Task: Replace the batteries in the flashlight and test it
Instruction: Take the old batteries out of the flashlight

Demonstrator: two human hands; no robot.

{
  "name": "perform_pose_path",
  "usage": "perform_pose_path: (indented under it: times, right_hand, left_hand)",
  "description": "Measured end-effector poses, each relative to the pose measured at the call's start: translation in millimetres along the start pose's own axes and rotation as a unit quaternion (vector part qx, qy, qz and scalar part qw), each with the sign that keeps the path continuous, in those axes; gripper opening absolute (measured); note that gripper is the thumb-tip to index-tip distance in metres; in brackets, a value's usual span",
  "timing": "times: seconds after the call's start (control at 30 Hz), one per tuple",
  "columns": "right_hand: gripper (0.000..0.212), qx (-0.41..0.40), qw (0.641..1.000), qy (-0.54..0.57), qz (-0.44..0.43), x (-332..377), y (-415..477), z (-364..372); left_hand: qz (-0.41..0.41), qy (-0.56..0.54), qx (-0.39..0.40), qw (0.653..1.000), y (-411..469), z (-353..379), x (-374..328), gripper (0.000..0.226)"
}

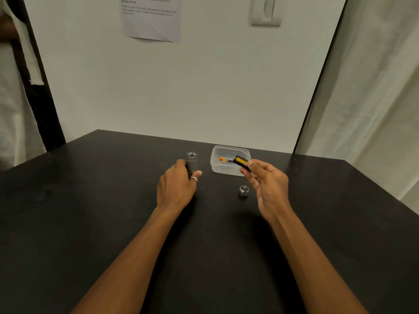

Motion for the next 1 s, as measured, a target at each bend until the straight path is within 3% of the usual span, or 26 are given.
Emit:
perform_pose_path:
  times: [0.13,0.23,0.33,0.43,0.53,0.63,0.67,0.73,0.77,0.8,0.87,1.0]
  right_hand:
    - [0.009,0.002,1.0,-0.002,0.003,-2,1,-1]
    - [0.009,0.003,1.0,0.0,0.006,-4,1,-2]
    - [0.009,0.009,1.0,-0.014,0.011,-5,3,-2]
    - [0.013,0.021,0.997,-0.078,0.014,-6,3,-1]
    - [0.022,0.026,0.994,-0.11,0.014,-8,4,0]
    - [0.023,0.036,0.991,-0.129,0.017,-7,4,-1]
    - [0.021,0.046,0.99,-0.135,0.016,-7,3,0]
    - [0.017,0.069,0.986,-0.152,0.008,-7,2,2]
    - [0.015,0.077,0.983,-0.164,0.003,-7,1,4]
    - [0.013,0.085,0.981,-0.176,-0.003,-8,1,7]
    - [0.011,0.094,0.974,-0.206,-0.018,-9,0,11]
    - [0.009,0.086,0.95,-0.294,-0.058,-10,-2,16]
  left_hand:
    - [-0.003,-0.021,0.008,1.0,1,2,1,0.041]
    - [0.024,0.032,-0.074,0.996,-6,-4,-5,0.058]
    - [0.131,0.058,-0.19,0.971,-17,-12,-26,0.048]
    - [0.232,0.085,-0.224,0.943,-25,-7,-52,0.032]
    - [0.255,0.036,-0.175,0.95,-27,5,-64,0.025]
    - [0.147,-0.192,-0.01,0.97,-17,21,-58,0.029]
    - [0.085,-0.303,0.065,0.947,-14,27,-56,0.031]
    - [-0.016,-0.538,0.207,0.817,-15,39,-57,0.036]
    - [-0.039,-0.608,0.249,0.753,-17,42,-57,0.037]
    - [-0.048,-0.64,0.274,0.716,-19,42,-57,0.036]
    - [-0.045,-0.656,0.298,0.692,-20,43,-56,0.032]
    - [-0.047,-0.664,0.283,0.691,-19,42,-53,0.025]
Point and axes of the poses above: each hand's wrist, its own y-axis towards the middle knuckle, its own z-axis out of the palm, x = y × z, the point moved 4 cm from there along y, towards the middle knuckle, and after that the axes turned 14 degrees about x, right-handed, at the moved point
